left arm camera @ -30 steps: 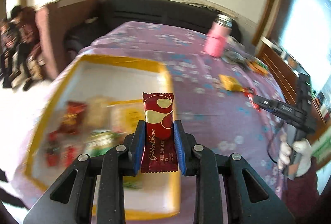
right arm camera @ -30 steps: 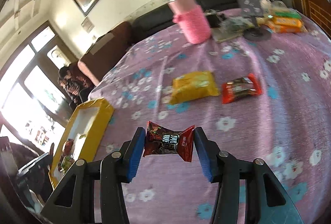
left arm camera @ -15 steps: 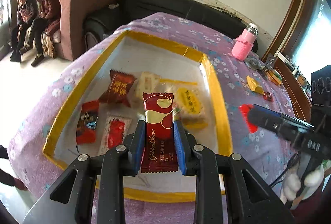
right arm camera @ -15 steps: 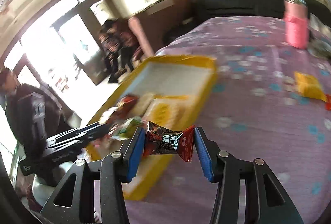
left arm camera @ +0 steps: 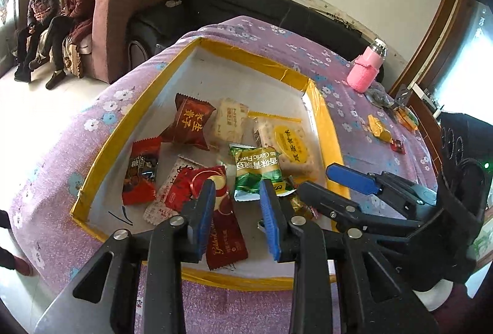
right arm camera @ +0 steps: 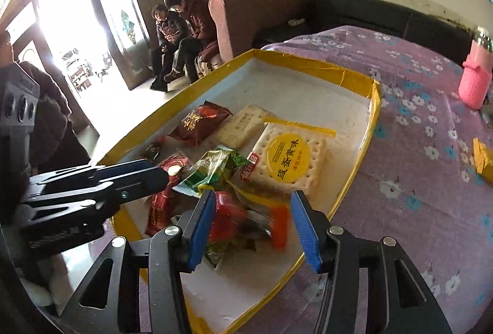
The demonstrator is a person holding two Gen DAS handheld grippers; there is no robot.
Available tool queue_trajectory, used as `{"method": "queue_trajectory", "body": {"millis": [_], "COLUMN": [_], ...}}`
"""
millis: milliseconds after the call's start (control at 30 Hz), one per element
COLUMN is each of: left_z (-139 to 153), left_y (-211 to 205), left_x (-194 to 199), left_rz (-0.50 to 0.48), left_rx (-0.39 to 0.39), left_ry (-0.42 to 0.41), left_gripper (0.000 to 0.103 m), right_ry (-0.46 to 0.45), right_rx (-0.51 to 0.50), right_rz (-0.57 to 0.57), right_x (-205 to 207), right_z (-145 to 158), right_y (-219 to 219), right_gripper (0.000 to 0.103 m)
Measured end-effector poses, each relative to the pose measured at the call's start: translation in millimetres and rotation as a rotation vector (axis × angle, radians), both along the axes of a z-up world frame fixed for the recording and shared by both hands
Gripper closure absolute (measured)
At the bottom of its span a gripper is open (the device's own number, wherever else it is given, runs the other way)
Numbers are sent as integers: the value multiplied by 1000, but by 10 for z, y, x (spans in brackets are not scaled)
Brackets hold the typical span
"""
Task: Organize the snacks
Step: 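Carry both held snacks into the yellow tray and open both tools, then move both open tools back to the last snacks on the table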
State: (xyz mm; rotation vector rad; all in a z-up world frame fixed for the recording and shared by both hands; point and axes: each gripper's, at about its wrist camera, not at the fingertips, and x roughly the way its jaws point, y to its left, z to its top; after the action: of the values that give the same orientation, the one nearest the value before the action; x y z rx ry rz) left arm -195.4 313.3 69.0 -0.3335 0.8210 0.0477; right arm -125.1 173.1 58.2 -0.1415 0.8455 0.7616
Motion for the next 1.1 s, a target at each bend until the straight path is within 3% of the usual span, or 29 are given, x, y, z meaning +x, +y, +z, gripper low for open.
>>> {"method": "queue_trajectory", "body": {"millis": [133,233,433,767,1100], "left_z": [68,126,207,386,495], "left_y": [-44,-120,-441,-1055,-1473], "left_x": [-20,-30,-33,-137,-260], "left_rz": [19,28,-30,-101,-162], "left_rx": [32,65,119,287,363], "left_ry": [-11,-21,-21,-37,-54], "left_gripper": [42,29,28,28,28], "right_ry": [-5,-10,-11,-1,-14], "right_rx": [24,48,93,116,140], "right_rz": [-7,-24,-101,-288,-403], "right_x": [-15,-16,-33,-119,-328], "right_z": [54,118,219,213,251], "right_y": [-49,-156,-570,-1522,-2167], "right_gripper": [46,45,43,40,38]}}
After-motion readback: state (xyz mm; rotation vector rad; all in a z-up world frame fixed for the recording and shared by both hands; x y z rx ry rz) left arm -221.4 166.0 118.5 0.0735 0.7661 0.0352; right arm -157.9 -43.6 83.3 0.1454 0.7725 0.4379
